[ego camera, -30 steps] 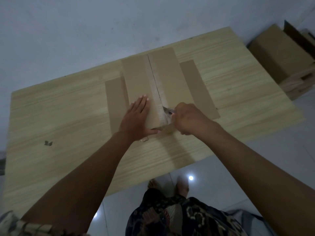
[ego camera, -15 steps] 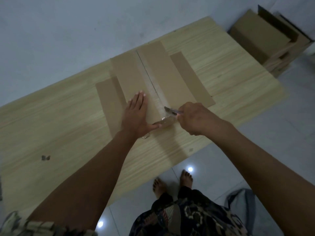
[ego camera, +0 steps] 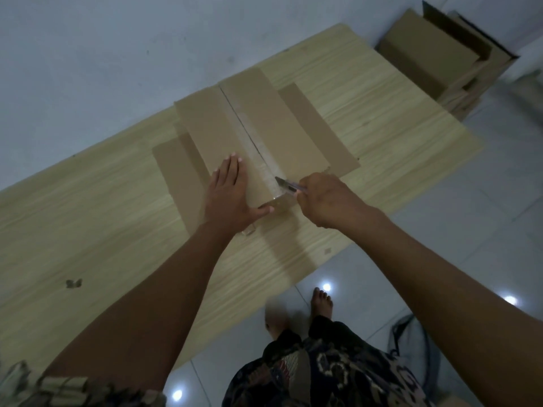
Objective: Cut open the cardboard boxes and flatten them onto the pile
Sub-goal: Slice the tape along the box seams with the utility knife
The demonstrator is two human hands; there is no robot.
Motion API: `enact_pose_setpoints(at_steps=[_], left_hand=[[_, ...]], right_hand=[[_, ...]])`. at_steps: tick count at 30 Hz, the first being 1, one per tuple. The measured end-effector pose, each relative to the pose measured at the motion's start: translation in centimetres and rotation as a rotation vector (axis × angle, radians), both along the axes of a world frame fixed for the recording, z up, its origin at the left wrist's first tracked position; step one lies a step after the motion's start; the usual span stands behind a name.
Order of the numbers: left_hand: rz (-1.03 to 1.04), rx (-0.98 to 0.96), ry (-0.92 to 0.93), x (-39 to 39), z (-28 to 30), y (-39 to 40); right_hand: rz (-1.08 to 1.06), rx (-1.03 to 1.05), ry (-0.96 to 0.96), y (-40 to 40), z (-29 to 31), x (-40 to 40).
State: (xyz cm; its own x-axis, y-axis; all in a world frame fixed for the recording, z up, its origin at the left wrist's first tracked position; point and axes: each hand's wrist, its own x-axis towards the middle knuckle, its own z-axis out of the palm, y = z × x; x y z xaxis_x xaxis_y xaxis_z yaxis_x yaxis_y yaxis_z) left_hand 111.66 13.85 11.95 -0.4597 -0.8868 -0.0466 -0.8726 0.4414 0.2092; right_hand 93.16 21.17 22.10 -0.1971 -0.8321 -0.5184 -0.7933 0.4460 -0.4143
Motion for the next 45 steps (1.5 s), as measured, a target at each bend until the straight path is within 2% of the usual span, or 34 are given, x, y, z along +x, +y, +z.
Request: enact_pose_setpoints(at_steps=[7,12,21,29,35,45], left_hand=[[-0.017,0.031,0.01,-0.1,0.1,0.0],[0.057,0.042,0.01,-0.4,0.3,-0.3],[0.059,0.026,0.022,-0.5,0.2,-0.4],[0.034,0.021,0.02,-0.6,0.3,0.1],[0.032,0.037,0.038,-0.6,0.3,0.3],[0.04,0.007,0.029,-0.7,0.2,0.0]], right_hand=[[-0.009,0.04,0.004,0.3,0.9,-0.4],[-0.013,-0.029,0.006,0.6,-0.4,0.2],[-0.021,-0.019,0.01,0.6,0.3,0.3],[-0.006,0.083,0.125,-0.9,1.5,1.1],[0.082,0.168,0.241,-2.1,3.9,1.1],[0.056,0.15,0.253,-1.4,2.4,0.7]])
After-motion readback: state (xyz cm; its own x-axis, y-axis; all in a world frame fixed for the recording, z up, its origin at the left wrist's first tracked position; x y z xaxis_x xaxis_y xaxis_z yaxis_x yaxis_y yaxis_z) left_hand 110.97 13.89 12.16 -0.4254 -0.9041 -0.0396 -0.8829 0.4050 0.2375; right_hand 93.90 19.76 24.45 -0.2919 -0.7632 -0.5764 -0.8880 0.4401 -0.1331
